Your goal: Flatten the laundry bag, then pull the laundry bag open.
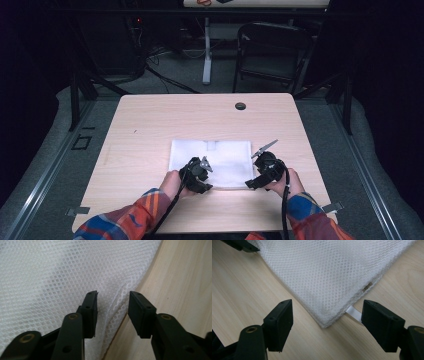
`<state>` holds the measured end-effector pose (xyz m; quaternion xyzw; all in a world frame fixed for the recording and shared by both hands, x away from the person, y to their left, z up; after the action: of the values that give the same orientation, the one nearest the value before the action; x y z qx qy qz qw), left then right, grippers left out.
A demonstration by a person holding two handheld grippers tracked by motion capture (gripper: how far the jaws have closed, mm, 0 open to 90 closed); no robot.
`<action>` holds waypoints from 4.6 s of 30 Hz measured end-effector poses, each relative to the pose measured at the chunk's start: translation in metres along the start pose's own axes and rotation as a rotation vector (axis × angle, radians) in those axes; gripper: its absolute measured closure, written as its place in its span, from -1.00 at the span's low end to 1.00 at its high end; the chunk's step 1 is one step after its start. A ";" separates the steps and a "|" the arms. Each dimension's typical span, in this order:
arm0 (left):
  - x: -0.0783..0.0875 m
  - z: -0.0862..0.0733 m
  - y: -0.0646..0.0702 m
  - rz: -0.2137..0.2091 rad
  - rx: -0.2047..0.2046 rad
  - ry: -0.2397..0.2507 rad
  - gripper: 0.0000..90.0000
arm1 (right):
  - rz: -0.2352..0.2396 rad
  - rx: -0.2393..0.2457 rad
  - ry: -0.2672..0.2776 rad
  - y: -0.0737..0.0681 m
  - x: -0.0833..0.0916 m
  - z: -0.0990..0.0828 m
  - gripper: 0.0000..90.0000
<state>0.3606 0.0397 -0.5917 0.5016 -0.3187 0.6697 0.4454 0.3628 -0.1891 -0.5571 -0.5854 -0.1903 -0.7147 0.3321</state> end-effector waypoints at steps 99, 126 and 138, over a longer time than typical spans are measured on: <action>0.025 0.002 -0.007 0.014 0.021 0.134 0.98 | -0.091 0.233 0.010 -0.046 -0.048 0.025 1.00; 0.067 0.007 -0.031 0.098 0.098 0.226 0.98 | -0.096 0.229 0.026 -0.046 -0.048 0.023 1.00; 0.073 0.021 -0.045 0.124 0.095 0.208 0.98 | -0.100 0.229 0.025 -0.046 -0.048 0.023 1.00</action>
<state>0.4026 0.0599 -0.5167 0.4296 -0.2690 0.7585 0.4095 0.3514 -0.1290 -0.5927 -0.5246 -0.2953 -0.7112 0.3630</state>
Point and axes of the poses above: each handheld gripper's, and its own axes: x roughly backward along the jaws, z roughly out of its top, y roughly to its right, the point moved 4 cm from there along -x, roughly forward along the jaws, and after that the axes turned 11 degrees about -y, right-handed, at the moved point
